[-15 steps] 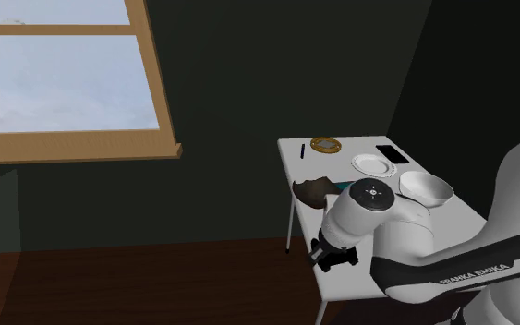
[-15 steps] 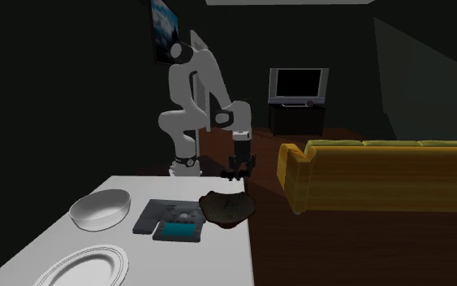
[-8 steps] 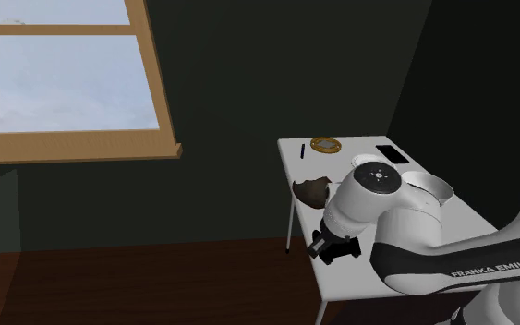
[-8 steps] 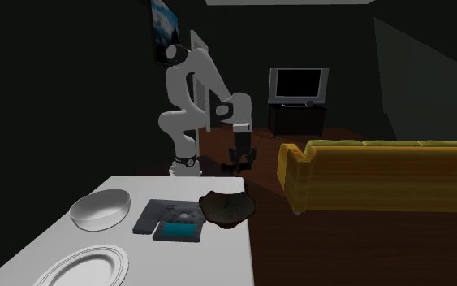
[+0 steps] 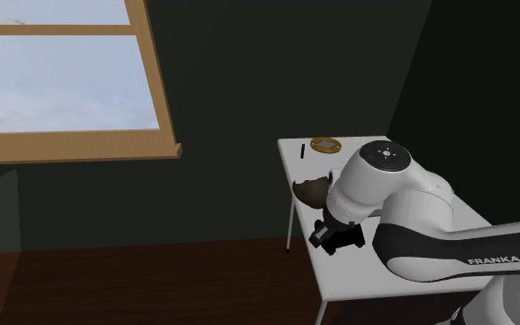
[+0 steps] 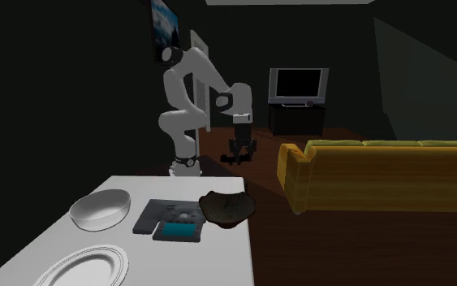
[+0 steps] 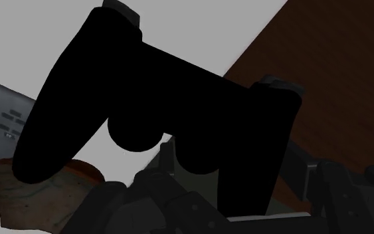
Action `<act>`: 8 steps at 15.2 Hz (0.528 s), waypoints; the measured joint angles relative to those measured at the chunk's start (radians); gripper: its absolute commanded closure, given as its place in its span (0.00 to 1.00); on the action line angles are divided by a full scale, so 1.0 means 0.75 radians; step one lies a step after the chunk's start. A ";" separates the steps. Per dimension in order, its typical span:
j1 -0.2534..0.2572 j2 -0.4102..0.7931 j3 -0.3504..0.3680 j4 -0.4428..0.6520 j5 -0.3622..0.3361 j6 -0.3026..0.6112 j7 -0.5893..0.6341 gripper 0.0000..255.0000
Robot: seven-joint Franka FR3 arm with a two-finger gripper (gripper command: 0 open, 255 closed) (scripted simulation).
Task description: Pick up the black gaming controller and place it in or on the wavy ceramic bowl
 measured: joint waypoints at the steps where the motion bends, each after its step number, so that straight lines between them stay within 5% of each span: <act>1: 0.007 -0.015 -0.009 0.008 0.004 -0.024 -0.006 1.00; 8: 0.037 -0.111 -0.075 0.080 0.014 -0.189 -0.058 1.00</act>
